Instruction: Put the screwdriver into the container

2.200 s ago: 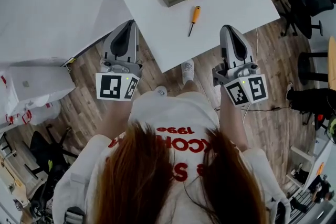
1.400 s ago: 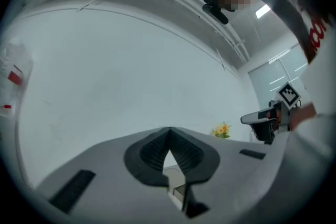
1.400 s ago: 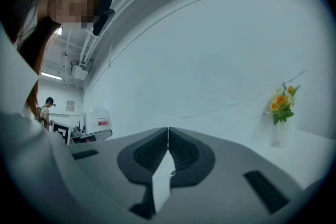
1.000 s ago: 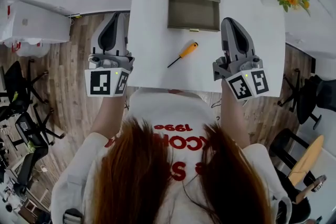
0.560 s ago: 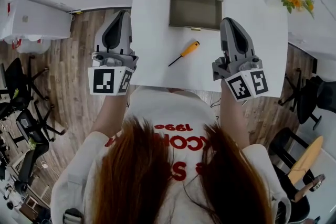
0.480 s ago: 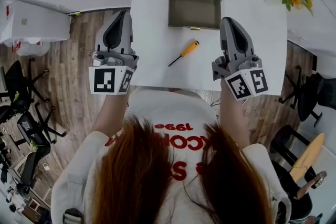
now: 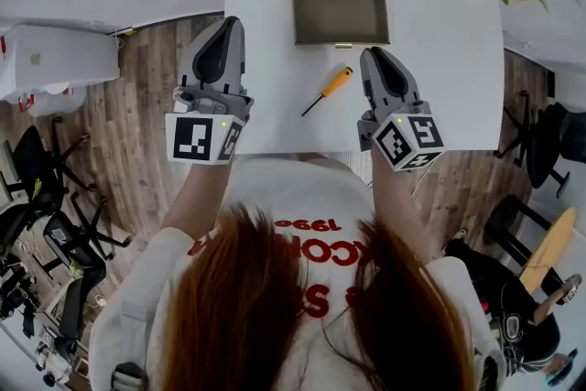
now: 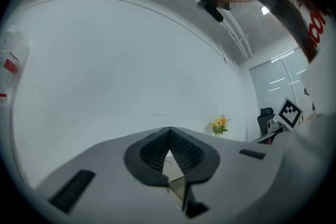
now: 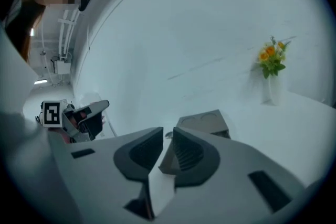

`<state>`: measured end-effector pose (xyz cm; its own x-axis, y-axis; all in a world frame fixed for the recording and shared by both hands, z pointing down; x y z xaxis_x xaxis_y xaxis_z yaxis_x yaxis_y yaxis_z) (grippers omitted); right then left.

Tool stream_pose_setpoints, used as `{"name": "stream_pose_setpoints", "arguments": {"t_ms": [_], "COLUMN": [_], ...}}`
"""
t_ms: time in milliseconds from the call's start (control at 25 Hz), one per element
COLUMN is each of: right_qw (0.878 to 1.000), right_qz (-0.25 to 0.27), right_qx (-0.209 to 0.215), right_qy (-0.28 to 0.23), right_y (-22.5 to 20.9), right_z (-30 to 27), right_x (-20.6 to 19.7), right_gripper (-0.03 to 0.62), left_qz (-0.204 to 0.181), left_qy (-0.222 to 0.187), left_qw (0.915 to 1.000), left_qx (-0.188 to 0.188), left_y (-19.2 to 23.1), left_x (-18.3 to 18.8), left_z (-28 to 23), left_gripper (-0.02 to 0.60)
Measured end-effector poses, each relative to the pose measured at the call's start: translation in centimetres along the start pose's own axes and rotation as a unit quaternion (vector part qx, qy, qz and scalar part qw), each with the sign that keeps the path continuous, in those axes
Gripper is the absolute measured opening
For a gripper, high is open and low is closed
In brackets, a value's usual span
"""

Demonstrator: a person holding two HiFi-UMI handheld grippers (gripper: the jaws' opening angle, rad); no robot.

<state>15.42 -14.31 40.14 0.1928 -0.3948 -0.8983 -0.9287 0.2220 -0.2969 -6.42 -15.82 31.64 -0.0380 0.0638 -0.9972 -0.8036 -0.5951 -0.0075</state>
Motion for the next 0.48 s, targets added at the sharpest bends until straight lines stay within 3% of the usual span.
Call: {"name": "stream_pose_setpoints", "arguments": {"t_ms": [200, 480], "right_qw": [0.996, 0.976], "right_qz": [0.009, -0.015], "right_qx": [-0.049, -0.103], "right_qy": [0.08, 0.191], "right_y": [-2.2, -4.2], "right_z": [-1.5, -3.1], "right_x": [-6.3, -14.9], "right_gripper": [0.083, 0.131], "left_qz": [0.012, 0.02], "left_qy": [0.013, 0.035], "left_qw": [0.9998, 0.9991], "left_qx": [-0.013, -0.016], "left_y": [0.2, 0.6], "left_x": [-1.5, -3.2], "left_z": [-0.7, -0.7], "left_gripper": [0.005, 0.005]}}
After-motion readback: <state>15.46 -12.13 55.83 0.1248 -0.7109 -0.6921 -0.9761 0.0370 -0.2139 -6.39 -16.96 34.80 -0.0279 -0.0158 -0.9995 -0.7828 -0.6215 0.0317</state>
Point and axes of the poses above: the fingertips, and each gripper's own axes: z backward along the fingers, y to its left, x out of its top, the point moved 1 cm from there along z, backward along the fingers, and after that the axes turned 12 degrees about -x, right-handed, at the moved point
